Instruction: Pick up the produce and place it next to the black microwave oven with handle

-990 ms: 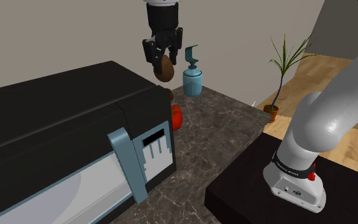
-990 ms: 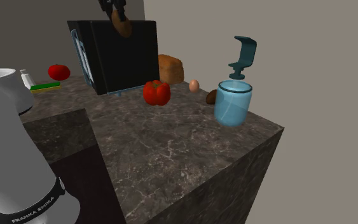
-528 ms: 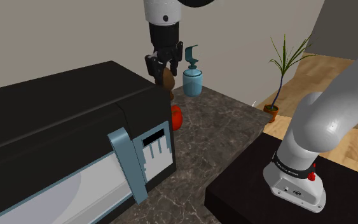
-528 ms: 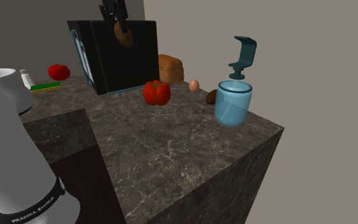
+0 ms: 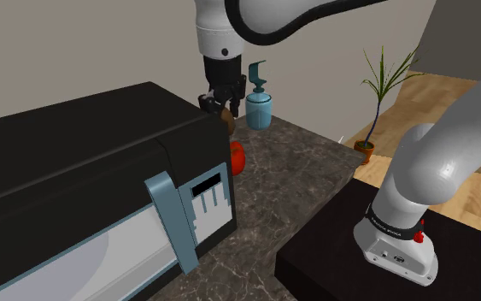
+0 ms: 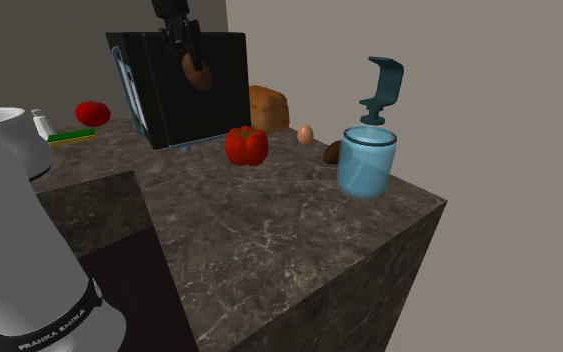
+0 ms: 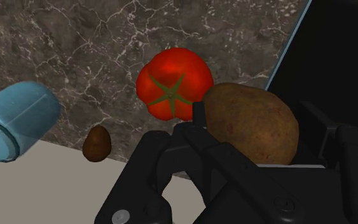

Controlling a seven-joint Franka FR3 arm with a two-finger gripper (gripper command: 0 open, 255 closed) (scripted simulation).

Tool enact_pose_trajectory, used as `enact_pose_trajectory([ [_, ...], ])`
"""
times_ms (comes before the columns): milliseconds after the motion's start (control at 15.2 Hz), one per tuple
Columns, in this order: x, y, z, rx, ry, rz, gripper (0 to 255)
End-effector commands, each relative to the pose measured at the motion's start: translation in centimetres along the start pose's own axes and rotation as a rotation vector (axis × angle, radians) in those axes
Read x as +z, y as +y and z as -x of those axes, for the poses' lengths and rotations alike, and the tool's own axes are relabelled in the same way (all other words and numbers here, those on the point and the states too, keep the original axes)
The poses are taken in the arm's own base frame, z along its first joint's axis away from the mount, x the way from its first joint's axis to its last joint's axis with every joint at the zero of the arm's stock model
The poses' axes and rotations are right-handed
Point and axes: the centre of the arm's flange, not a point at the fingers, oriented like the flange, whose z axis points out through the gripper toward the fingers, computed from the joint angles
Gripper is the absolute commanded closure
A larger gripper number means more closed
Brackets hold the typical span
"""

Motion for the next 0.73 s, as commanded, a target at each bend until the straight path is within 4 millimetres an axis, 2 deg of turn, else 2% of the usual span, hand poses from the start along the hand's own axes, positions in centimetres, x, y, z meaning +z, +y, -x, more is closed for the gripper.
enact_pose_trajectory([
  [0,1.1,-0.1,0.2,0.0,0.0,0.0,255],
  [660,6.3,-0.6,0.8,0.0,0.0,0.0,255],
])
